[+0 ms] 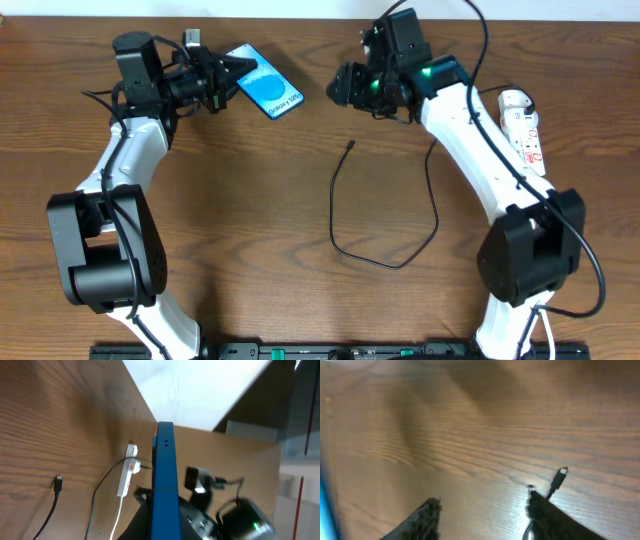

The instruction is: Plug charger to phone and switch on socket

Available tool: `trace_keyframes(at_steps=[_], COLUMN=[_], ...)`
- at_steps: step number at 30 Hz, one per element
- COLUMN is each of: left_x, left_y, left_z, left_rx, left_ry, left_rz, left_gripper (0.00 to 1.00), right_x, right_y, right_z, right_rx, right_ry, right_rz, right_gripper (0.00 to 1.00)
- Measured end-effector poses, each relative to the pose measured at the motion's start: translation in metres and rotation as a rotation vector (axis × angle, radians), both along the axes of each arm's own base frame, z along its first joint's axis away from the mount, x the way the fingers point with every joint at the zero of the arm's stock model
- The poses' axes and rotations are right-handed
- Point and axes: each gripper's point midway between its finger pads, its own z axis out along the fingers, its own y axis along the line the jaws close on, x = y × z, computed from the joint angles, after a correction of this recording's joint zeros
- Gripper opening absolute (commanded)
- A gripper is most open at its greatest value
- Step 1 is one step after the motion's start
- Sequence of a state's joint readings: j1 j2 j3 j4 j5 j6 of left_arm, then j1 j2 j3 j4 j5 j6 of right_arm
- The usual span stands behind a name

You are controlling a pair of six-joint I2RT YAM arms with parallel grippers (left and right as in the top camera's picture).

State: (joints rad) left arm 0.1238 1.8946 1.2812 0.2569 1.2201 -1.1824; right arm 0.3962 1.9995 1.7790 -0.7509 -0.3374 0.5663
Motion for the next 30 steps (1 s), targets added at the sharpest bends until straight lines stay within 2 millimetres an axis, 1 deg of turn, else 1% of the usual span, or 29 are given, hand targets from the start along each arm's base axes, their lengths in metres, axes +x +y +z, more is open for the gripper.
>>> trace_keyframes(at_steps=[5, 8, 12, 14, 17, 23, 26, 30], left_x=[-0.006, -0.007, -0.009, -0.010, -0.012, -0.013, -0.011, -0.010], left_y=[0.003, 0.007, 0.009, 0.009, 0.009, 0.013, 0.014, 0.015], left_z=[0.004, 0.005, 0.004, 0.001, -0.008, -0.027, -0.029, -0.030], left_rx=[0.003, 0.013, 0.033, 0.038, 0.042, 0.069, 0.080, 0.087], left_ry=[-0.056, -0.091, -0.136, -0.138, -0.093, -0.007, -0.007, -0.005], left_rz=[-0.044, -0.054, -0.065, -0.067, -0.058, -0.013, -0.003, 0.007], left_gripper=[0.07, 0.08, 0.07, 0.07, 0.07, 0.07, 0.07, 0.07], right_x=[-0.003, -0.004, -0.006, -0.006, -0.010, -0.013, -0.016, -0.021], right_y=[-0.002, -0.004, -0.005, -0.005, -0.007, -0.009, -0.010, -0.013], right_z=[-0.037, -0.052, -0.064, -0.072, -0.086, -0.101, -0.115, -0.129], right_rx=[-0.041, -0.058, -0.066, -0.074, -0.087, -0.097, -0.108, -0.125], right_ry=[0.087, 0.124, 0.158, 0.178, 0.219, 0.274, 0.311, 0.355], right_rz=[-0.005, -0.014, -0.029, -0.033, -0.047, -0.079, -0.091, -0.100], right_gripper=[0.45, 0.43, 0.41, 0.39, 0.36, 0.31, 0.30, 0.30])
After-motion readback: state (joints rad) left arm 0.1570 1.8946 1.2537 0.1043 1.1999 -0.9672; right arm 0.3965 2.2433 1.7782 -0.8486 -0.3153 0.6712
